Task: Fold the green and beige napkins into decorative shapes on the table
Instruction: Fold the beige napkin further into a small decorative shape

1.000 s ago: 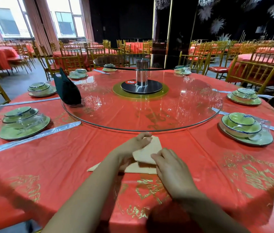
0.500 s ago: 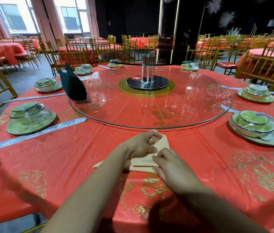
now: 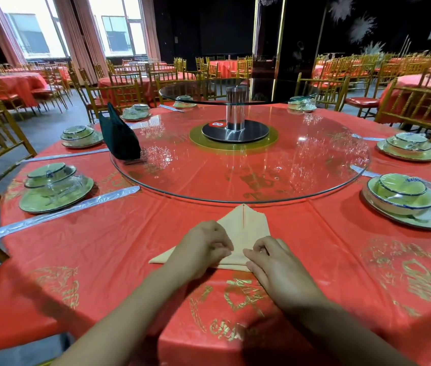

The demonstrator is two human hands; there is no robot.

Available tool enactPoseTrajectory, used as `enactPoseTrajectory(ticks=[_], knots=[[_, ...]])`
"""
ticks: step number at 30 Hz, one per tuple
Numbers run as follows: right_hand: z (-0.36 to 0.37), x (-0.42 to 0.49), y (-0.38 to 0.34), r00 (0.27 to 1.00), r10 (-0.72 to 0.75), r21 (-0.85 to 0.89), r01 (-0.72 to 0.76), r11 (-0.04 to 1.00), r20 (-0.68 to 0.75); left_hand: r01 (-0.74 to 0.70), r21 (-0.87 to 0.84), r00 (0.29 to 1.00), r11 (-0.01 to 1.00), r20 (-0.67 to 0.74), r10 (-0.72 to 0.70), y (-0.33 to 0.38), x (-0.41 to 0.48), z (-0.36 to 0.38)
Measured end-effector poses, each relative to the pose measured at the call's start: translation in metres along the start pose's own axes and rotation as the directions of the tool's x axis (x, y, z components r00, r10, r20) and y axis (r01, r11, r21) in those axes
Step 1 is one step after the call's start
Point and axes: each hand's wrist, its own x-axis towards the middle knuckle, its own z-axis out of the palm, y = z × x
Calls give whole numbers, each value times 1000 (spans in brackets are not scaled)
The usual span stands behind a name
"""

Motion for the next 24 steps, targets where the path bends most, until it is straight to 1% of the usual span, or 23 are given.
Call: enactPoseTrajectory(ticks=[1, 2, 3, 4, 6, 7, 9, 11, 13, 15, 16, 17, 19, 20, 22, 24], knots=[[-2, 0, -2, 1000, 5, 5, -5, 1000, 7, -93, 121, 994, 988, -48, 100, 1, -4, 3], [-2, -1, -2, 999, 13, 15, -14, 1000, 36, -178, 248, 977, 952, -73, 201, 2, -8, 5], [-3, -1, -1, 998, 17, 33, -19, 999, 53, -241, 354, 957, 903, -67, 282, 5, -11, 7], [-3, -1, 0, 998, 24, 54, -27, 998, 54, -278, 437, 942, 855, -51, 332, 9, -14, 7], [-4, -1, 1, 999, 30, 90, -33, 995, 33, -303, 529, 930, 793, -18, 367, 17, -22, 11], [-4, -1, 1, 999, 36, 91, -39, 995, 38, -304, 535, 932, 788, -3, 361, 18, -25, 14], [-5, -1, 1, 994, 74, 89, -81, 993, 80, -274, 511, 954, 815, 35, 299, 19, -33, 16], [-9, 4, 2, 989, 111, 85, -119, 989, 98, -248, 496, 964, 832, 43, 262, 19, -38, 19], [-14, 15, 3, 987, 137, 34, -140, 990, 83, -246, 460, 967, 853, 59, 247, 21, -40, 19], [-13, 27, 7, 993, 105, -44, -103, 994, 49, -269, 448, 961, 853, 71, 266, 21, -40, 18], [-12, 32, 8, 993, 82, -80, -76, 994, 86, -275, 448, 961, 851, 89, 263, 21, -41, 18], [-10, 34, 9, 986, 64, -111, -47, 993, 153, -278, 449, 960, 849, 115, 254, 21, -42, 17], [-6, 33, 12, 952, 81, -145, -39, 989, 296, -274, 423, 961, 864, 156, 228, 21, -43, 15], [-4, 32, 14, 937, 98, -157, -47, 987, 335, -264, 408, 962, 874, 180, 206, 22, -43, 14], [0, 30, 18, 919, 129, -176, -66, 982, 374, -237, 379, 965, 895, 197, 172, 22, -45, 14], [2, 29, 17, 913, 156, -187, -90, 978, 378, -229, 373, 965, 899, 209, 159, 21, -46, 16]])
